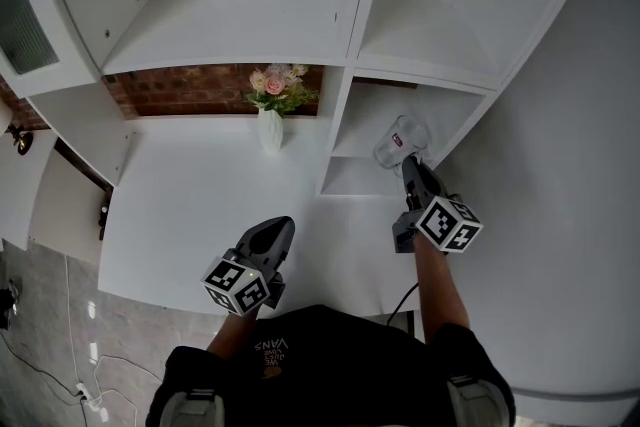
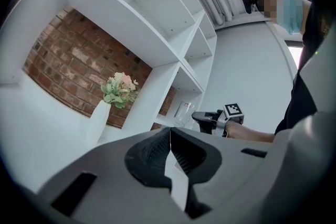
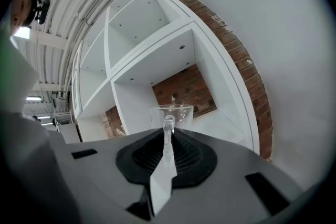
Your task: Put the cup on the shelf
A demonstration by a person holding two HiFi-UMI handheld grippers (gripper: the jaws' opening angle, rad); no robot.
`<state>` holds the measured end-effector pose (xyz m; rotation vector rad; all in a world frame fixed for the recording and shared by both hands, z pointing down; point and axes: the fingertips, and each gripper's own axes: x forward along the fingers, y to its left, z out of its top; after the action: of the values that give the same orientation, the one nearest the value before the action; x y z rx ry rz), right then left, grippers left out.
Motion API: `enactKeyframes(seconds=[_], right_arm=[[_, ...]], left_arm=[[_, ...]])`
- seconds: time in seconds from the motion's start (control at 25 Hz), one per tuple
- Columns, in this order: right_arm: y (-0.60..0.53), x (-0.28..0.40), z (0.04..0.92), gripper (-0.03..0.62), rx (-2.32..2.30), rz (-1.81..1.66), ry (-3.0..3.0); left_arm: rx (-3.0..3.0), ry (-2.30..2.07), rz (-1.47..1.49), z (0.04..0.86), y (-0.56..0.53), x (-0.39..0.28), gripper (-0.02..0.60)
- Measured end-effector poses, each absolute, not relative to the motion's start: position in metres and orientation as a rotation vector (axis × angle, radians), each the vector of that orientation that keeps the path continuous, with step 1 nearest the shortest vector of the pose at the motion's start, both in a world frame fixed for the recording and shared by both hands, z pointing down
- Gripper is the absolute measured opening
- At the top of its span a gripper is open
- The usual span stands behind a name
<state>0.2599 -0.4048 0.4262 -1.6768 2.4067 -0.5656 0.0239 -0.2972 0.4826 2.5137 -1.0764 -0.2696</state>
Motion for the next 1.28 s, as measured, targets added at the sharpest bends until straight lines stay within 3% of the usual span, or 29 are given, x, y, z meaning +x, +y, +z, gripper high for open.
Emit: enactKeyframes(seconds=[1.28], right_arm=[[-0.474,0.226,0.434,0.032,-1.880,-0.343,2.702]], left_arm=[[2.480,-1.060,-0.288,0.496,-0.315,0.011,0.006]])
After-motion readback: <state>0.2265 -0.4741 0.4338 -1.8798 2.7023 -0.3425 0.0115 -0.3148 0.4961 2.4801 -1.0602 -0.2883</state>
